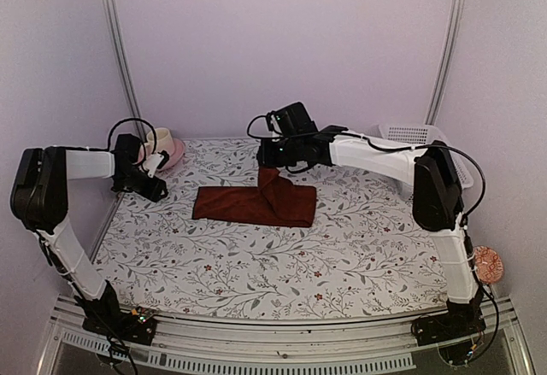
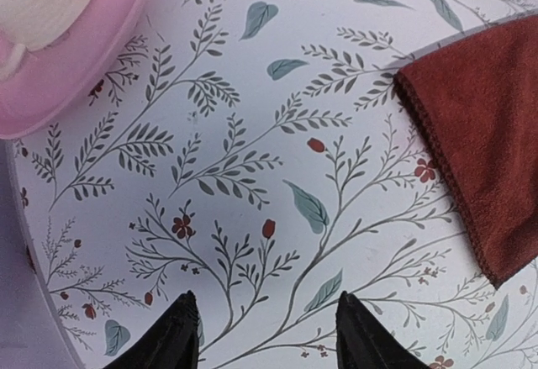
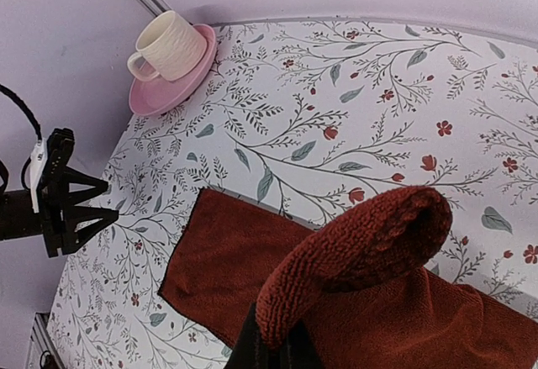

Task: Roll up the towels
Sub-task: Fold the towel at the center of the board.

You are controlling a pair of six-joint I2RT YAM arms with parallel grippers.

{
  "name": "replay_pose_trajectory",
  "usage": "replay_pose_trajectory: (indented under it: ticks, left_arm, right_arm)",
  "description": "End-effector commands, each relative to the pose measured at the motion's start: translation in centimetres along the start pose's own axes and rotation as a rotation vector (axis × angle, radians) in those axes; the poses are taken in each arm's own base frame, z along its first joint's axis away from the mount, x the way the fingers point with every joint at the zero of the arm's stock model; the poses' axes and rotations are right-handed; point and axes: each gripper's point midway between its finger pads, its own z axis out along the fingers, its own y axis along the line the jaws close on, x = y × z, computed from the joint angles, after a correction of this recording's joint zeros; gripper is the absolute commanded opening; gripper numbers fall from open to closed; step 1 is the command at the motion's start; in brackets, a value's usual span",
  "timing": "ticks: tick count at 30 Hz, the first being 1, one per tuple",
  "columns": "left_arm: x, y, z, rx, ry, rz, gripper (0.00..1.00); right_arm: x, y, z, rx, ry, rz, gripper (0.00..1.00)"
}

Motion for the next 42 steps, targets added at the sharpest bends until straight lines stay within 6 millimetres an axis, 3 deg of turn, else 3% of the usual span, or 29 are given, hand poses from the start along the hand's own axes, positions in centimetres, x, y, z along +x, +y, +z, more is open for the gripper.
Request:
replay_pose_trajectory:
  ticks: [1, 2, 5, 14, 19, 27, 32, 37, 42]
  left_arm:
    - [1.0, -0.3, 0.6, 0.032, 0.021, -0.016, 0.56]
    - [1.1, -0.3, 0.7, 0.034, 0.022, -0.017, 0.57]
    - [1.1, -0.4, 0.8, 0.038, 0.024, -0.021, 0.57]
    - [1.4, -0.6, 1.2, 0.053, 0.034, -0.026, 0.57]
    - [1.0, -0.8, 1.3, 0.076, 0.025, -0.035, 0.57]
    - [-1.9, -2.3, 0.2, 0.123, -0.047, 0.01, 0.59]
    - [-3.2, -3.2, -0.1, 0.085, -0.066, 0.065, 0.63]
    - [-2.9, -3.4, 0.3, 0.089, -0.055, 0.059, 0.63]
    - [-2.5, -3.3, 0.9, 0.085, -0.043, 0.049, 0.63]
  right_arm:
    - [0.7, 2.3, 2.2, -0.065, 0.006, -0.014, 0.02]
    - [2.2, 1.7, 3.8, -0.057, 0.029, -0.012, 0.02]
    - [2.6, 1.9, 5.0, -0.078, 0.019, -0.004, 0.02]
    - [4.7, 4.9, 7.1, -0.21, 0.035, 0.002, 0.02]
    - [4.0, 6.1, 6.4, -0.246, 0.02, -0.001, 0.02]
    - [2.2, 6.7, 3.4, -0.243, -0.011, -0.025, 0.02]
    - [2.7, 5.9, 4.2, -0.224, 0.001, -0.023, 0.03]
    - [4.2, 6.0, 5.5, -0.256, 0.041, -0.014, 0.03]
    - [4.8, 7.4, 5.6, -0.327, 0.06, -0.014, 0.03]
